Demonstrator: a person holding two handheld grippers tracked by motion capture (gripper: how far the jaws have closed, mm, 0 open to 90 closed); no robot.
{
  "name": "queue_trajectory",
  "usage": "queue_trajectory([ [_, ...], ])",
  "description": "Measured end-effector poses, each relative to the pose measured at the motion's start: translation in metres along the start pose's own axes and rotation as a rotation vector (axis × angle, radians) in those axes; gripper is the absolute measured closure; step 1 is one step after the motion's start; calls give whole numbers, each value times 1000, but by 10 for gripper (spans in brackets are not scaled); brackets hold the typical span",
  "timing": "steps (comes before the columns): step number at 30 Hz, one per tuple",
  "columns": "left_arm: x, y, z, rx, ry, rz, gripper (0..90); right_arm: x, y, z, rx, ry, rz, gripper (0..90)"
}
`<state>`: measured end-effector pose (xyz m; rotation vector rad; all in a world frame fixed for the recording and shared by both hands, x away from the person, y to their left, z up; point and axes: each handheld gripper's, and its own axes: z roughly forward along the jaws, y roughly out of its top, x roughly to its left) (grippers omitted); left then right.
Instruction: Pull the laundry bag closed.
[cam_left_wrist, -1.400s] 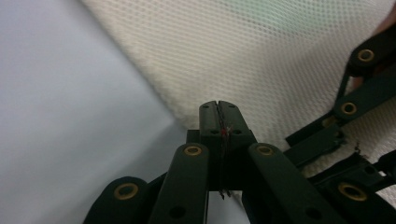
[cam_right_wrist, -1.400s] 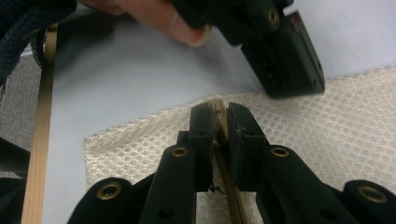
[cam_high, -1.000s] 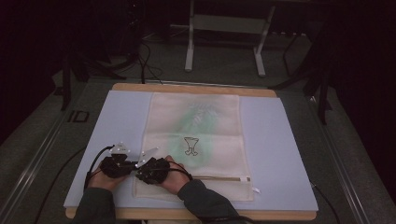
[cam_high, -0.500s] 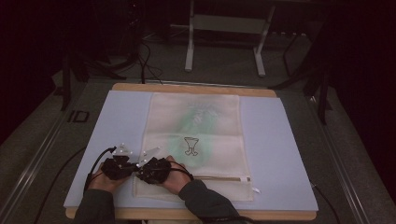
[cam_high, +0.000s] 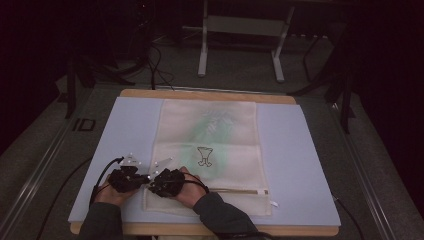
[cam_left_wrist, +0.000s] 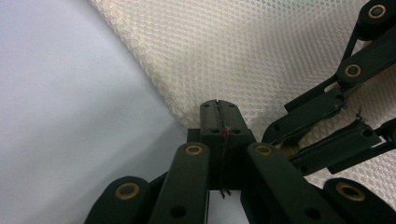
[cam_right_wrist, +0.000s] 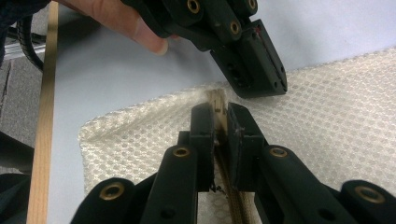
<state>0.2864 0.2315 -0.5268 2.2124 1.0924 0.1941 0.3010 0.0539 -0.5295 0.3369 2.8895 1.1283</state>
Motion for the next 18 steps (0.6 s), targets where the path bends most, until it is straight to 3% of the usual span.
queue_trajectory([
  [18,-2,0,0,5,10,38,896,2,-6,-8,15,-19,-21,822],
])
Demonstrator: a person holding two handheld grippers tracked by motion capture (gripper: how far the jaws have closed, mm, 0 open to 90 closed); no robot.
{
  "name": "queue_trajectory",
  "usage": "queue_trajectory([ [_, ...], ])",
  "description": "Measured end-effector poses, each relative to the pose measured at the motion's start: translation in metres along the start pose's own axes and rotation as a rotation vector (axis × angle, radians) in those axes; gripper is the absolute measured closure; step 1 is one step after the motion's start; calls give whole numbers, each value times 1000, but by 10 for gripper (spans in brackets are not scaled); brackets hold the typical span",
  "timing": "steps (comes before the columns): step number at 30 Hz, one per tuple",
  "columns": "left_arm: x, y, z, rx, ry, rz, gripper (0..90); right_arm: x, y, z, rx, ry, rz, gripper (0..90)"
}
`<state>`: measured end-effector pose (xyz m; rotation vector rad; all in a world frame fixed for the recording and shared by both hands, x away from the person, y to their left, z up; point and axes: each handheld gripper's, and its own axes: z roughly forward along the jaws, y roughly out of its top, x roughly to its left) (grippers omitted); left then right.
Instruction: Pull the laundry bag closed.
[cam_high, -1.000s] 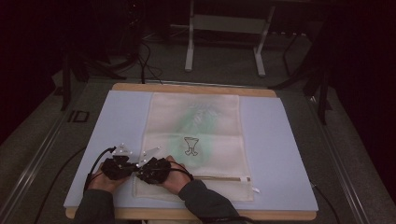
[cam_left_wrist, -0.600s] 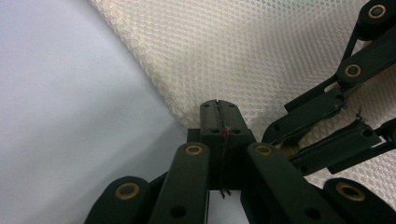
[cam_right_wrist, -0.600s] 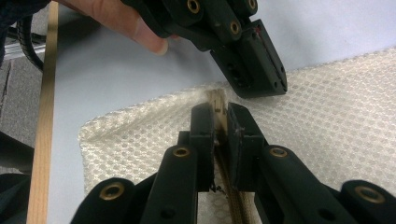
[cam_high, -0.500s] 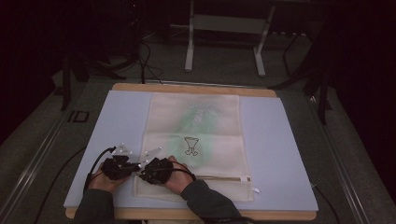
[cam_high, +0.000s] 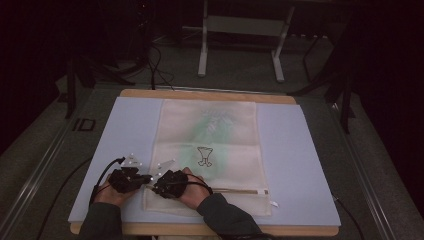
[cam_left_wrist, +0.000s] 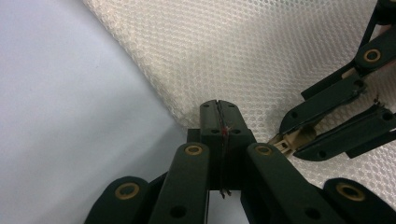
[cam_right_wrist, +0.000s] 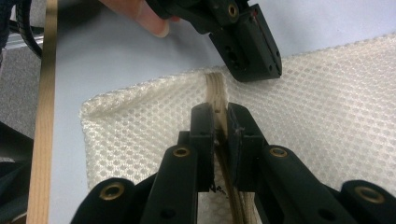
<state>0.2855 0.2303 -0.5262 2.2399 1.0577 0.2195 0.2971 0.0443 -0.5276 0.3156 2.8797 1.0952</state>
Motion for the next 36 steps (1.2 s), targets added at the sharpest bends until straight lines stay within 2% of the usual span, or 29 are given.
queue_trajectory([
  [36,1,0,0,3,-3,7,896,1,-8,-15,43,-19,-27,821],
])
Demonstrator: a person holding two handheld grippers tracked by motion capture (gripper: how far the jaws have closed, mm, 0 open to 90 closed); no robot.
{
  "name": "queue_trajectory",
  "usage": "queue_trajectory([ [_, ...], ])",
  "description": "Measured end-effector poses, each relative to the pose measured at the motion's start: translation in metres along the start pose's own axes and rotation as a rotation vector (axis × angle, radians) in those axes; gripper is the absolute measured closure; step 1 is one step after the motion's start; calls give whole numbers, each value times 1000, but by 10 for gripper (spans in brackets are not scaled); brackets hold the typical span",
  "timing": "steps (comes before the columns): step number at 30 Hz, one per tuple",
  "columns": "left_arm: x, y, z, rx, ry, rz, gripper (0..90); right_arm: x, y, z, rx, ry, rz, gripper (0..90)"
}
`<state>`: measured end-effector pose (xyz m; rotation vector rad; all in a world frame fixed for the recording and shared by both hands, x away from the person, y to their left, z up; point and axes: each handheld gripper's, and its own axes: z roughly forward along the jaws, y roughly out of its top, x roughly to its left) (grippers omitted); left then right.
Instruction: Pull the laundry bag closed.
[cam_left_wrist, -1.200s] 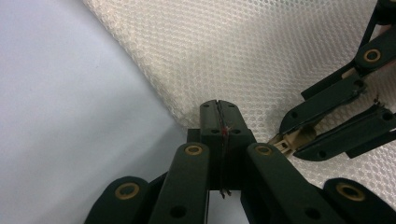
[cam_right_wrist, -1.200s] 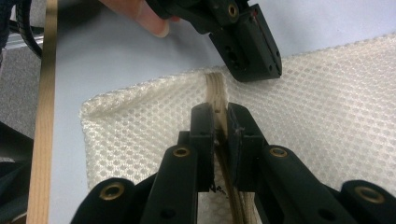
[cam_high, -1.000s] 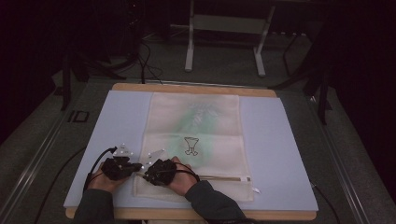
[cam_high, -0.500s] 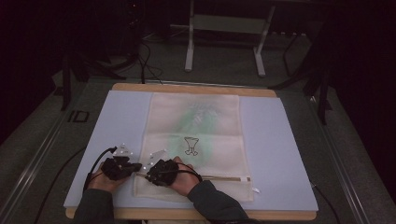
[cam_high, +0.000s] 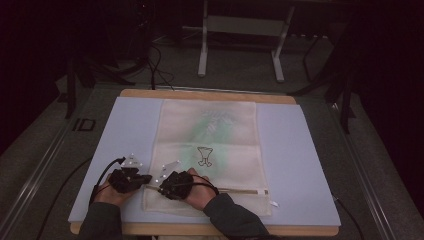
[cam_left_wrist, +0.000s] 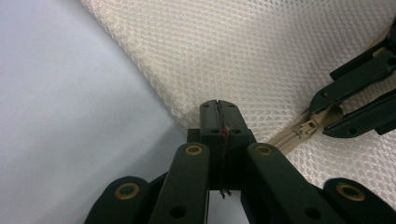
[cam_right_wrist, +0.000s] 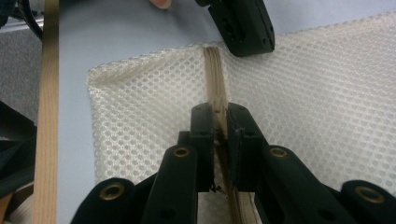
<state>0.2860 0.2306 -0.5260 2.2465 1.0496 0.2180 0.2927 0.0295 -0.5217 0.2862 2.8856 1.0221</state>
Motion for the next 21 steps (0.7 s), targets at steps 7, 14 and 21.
queue_trajectory([
  [7,0,0,0,-1,-2,-2,896,1,-1,-2,6,-4,-8,821],
  [14,0,0,0,2,2,-3,897,1,-2,-6,16,-8,-13,821],
  [21,0,0,0,1,-1,-7,896,1,-4,-8,20,-11,-17,822],
])
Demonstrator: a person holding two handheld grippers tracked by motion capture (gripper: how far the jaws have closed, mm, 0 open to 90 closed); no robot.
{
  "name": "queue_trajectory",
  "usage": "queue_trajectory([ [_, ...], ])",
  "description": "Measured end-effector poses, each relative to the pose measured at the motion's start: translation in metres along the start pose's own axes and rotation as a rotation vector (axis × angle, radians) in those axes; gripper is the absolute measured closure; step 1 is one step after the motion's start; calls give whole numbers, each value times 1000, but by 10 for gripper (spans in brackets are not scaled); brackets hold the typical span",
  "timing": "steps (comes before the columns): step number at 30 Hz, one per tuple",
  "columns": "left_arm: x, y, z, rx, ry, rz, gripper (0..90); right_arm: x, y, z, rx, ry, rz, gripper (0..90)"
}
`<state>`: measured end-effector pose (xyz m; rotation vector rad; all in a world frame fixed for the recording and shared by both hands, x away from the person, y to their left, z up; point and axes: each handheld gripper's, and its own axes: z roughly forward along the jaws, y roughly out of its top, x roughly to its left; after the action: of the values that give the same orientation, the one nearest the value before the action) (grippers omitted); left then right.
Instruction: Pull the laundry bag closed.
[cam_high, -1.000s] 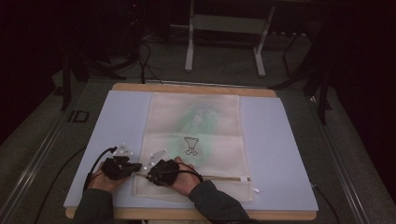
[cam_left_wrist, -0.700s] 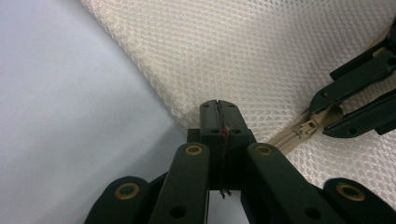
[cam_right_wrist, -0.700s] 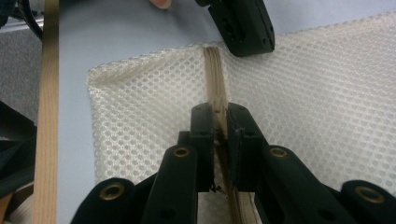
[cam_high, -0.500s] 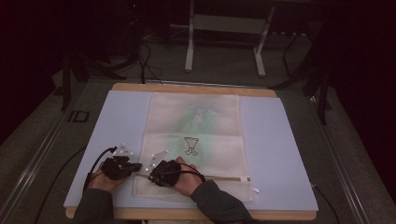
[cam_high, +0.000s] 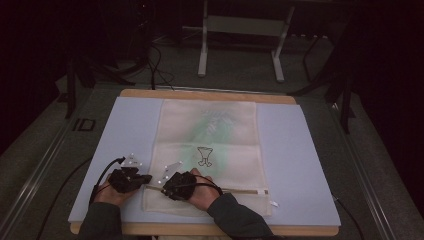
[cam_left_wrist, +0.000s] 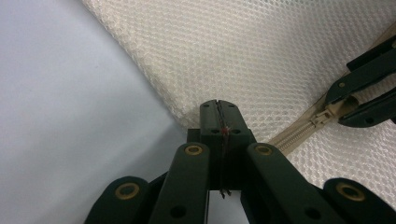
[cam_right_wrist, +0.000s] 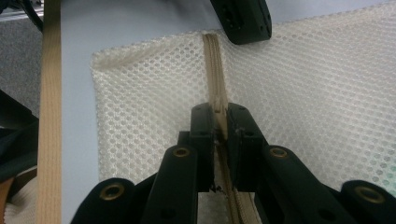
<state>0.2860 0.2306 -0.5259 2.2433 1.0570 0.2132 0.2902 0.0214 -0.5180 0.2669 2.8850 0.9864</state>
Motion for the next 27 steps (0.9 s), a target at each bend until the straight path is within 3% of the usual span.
queue_trajectory([
  [27,0,0,0,-3,-1,0,897,-2,-10,-10,13,-5,3,822],
])
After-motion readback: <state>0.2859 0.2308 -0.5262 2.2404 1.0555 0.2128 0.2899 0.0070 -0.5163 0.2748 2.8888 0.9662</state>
